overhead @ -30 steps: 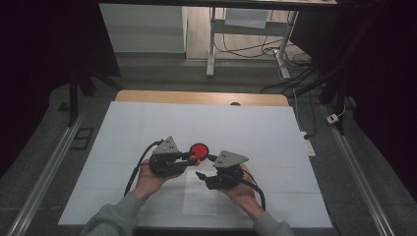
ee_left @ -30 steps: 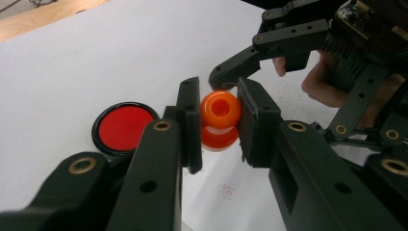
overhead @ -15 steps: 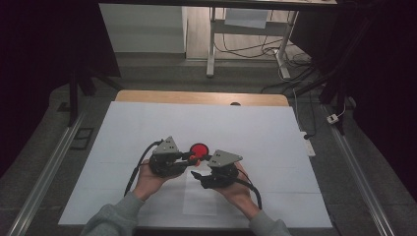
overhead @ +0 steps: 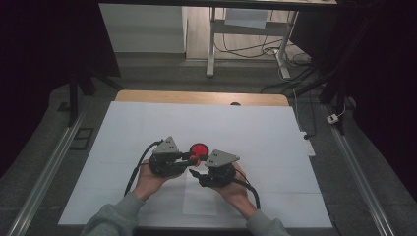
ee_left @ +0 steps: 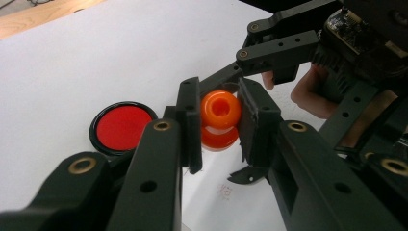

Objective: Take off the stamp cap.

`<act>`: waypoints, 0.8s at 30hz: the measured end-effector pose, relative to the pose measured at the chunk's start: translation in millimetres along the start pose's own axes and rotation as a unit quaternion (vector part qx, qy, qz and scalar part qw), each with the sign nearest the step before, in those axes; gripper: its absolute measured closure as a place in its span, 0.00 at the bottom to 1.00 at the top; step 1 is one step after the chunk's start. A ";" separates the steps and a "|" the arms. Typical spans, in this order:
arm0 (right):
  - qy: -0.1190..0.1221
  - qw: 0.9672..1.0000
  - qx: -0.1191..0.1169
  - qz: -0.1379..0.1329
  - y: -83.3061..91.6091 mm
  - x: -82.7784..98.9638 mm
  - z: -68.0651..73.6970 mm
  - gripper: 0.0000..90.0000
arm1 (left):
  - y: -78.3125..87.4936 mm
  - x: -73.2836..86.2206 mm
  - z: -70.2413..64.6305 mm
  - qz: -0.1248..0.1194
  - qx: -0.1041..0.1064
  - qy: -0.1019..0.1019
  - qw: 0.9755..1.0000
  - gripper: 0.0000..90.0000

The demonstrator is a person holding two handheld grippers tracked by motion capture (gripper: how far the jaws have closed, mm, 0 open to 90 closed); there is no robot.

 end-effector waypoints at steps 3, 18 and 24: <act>0.002 1.000 0.001 -0.001 -0.2 -0.3 0.5 0.52 | 0.0 0.2 0.2 0.000 0.000 0.000 1.000 0.80; 0.000 1.000 0.005 0.001 -1.6 0.3 -0.2 0.64 | -0.9 0.8 0.0 0.002 0.001 0.000 1.000 0.80; 0.001 1.000 0.005 0.002 -1.3 0.6 0.1 0.70 | -0.7 0.9 -0.2 0.002 0.001 0.000 1.000 0.80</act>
Point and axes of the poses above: each handheld gripper's, and its own axes: y roughly backward along the jaws, x roughly out of its underside, z roughly to its left, the point moved 1 cm from there along -y, roughly forward along the jaws, and after that the axes turned 2 degrees about z, right-handed, at the moved point
